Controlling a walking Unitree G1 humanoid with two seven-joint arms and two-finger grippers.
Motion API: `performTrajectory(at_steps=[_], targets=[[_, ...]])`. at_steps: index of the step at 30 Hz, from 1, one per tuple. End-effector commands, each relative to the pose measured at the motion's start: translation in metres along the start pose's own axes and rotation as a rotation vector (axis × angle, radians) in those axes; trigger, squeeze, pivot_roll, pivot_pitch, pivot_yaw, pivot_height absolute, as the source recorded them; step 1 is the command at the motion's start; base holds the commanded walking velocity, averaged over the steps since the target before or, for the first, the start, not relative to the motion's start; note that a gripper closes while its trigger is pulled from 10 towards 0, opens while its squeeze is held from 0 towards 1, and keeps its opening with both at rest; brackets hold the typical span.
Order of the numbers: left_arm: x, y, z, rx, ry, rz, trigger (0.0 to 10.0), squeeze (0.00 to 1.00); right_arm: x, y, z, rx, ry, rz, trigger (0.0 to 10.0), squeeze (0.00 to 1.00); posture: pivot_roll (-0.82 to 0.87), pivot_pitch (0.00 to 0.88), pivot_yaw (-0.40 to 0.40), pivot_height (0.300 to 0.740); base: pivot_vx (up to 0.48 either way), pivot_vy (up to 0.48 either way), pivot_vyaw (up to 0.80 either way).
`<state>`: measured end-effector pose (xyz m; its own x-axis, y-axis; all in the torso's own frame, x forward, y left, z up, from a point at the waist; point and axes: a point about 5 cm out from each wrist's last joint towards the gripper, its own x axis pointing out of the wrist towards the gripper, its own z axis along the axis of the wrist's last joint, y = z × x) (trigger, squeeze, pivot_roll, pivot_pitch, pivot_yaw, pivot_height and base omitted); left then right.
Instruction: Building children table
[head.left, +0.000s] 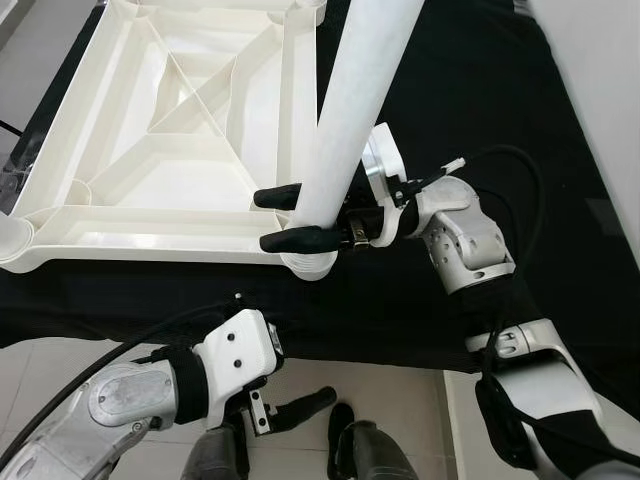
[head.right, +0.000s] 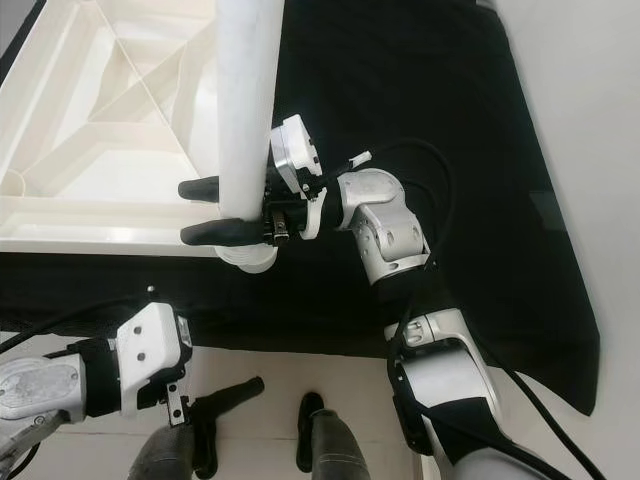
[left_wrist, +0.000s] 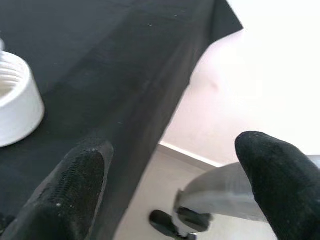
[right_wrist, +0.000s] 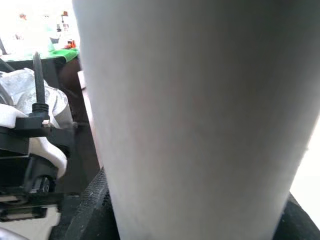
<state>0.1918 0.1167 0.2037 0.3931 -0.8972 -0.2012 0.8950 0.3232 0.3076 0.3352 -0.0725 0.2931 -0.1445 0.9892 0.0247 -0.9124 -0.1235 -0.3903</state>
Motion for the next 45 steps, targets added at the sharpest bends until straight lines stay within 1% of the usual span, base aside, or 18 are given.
performTrajectory(at_steps=[1,7,10,17,21,27,28,29,30,33,35,36,37,38,40,41,44,45], targets=[[-0.002,-0.008,0.001,-0.016,0.007,-0.048,0.0,0.0,-0.001,-0.001,0.001,-0.017,0.004,0.005,10.0,0.0,0.13,0.414,-0.054,0.74,0.0,0.0,0.0],[-0.008,-0.015,-0.002,-0.028,0.04,-0.073,0.0,0.0,-0.014,-0.005,0.003,-0.019,0.017,-0.025,10.0,0.0,0.14,0.427,-0.063,0.74,0.0,0.0,0.0],[-0.01,-0.017,-0.005,-0.022,0.065,-0.073,0.0,0.0,-0.018,-0.005,0.003,-0.016,0.017,-0.029,10.0,0.0,0.14,0.434,-0.066,0.74,0.0,0.0,0.0],[-0.012,-0.016,-0.005,-0.011,0.077,-0.057,0.0,0.0,-0.018,-0.003,0.002,-0.005,0.009,-0.014,10.0,0.0,0.15,0.44,-0.063,0.74,0.0,0.0,0.0],[-0.02,-0.011,-0.014,-0.003,0.145,-0.001,0.0,0.0,-0.01,0.01,-0.005,0.022,-0.018,0.051,10.0,0.0,0.15,0.45,-0.054,0.74,0.0,0.0,0.0],[-0.023,-0.014,-0.019,-0.021,0.163,0.017,0.0,0.0,-0.002,0.016,-0.008,0.031,-0.034,0.076,10.0,0.0,0.16,0.455,-0.053,0.74,0.0,0.0,0.0],[-0.023,-0.016,-0.021,-0.03,0.167,0.029,0.0,0.0,0.003,0.019,-0.011,0.032,-0.039,0.076,10.0,0.0,0.16,0.458,-0.052,0.74,0.0,0.0,0.0],[-0.023,-0.016,-0.021,-0.03,0.167,0.029,0.0,0.0,0.003,0.019,-0.011,0.032,-0.039,0.076,10.0,0.0,0.16,0.458,-0.052,0.74,0.0,0.0,0.0],[-0.023,-0.018,-0.022,-0.035,0.172,0.031,0.0,0.0,0.008,0.019,-0.015,0.023,-0.035,0.059,10.0,0.0,0.16,0.46,-0.052,0.74,0.0,0.0,0.0],[-0.023,-0.018,-0.022,-0.036,0.173,0.031,0.0,0.0,0.008,0.019,-0.016,0.02,-0.033,0.055,10.0,0.0,0.16,0.46,-0.052,0.74,0.0,0.0,0.0],[-0.023,-0.018,-0.023,-0.032,0.179,0.055,0.0,0.0,0.01,0.014,-0.021,0.003,-0.005,0.005,10.0,0.0,0.17,0.464,-0.052,0.74,0.0,0.0,0.0],[-0.023,-0.018,-0.023,-0.028,0.184,0.06,3.8,0.0,0.009,0.011,-0.023,-0.008,0.014,-0.016,10.0,0.0,0.17,0.464,-0.052,0.74,0.0,0.0,0.0],[-0.023,-0.018,-0.023,-0.028,0.184,0.06,3.8,0.0,0.009,0.011,-0.023,-0.008,0.014,-0.016,10.0,0.0,0.17,0.464,-0.052,0.74,0.0,0.0,0.0],[-0.023,-0.019,-0.024,-0.028,0.188,0.062,8.3,0.0,0.007,0.01,-0.024,-0.012,0.028,-0.028,10.0,0.0,0.17,0.468,-0.051,0.74,0.0,0.0,0.0],[-0.023,-0.02,-0.024,-0.028,0.189,0.061,8.3,0.0,0.005,0.009,-0.024,-0.013,0.036,-0.032,10.0,0.0,0.17,0.468,-0.051,0.74,0.0,0.0,0.0],[-0.023,-0.021,-0.024,-0.029,0.191,0.06,10.0,0.0,0.003,0.008,-0.023,-0.013,0.04,-0.035,10.0,0.0,0.17,0.47,-0.052,0.74,0.0,0.0,0.0],[-0.023,-0.023,-0.025,-0.031,0.193,0.062,10.0,0.0,0.0,0.007,-0.021,-0.013,0.052,-0.037,10.0,0.0,0.17,0.474,-0.054,0.74,0.0,0.0,0.0],[-0.023,-0.024,-0.026,-0.032,0.195,0.064,10.0,0.0,-0.003,0.006,-0.023,-0.015,0.073,-0.04,10.0,0.0,0.17,0.475,-0.055,0.74,0.0,0.0,0.0]])
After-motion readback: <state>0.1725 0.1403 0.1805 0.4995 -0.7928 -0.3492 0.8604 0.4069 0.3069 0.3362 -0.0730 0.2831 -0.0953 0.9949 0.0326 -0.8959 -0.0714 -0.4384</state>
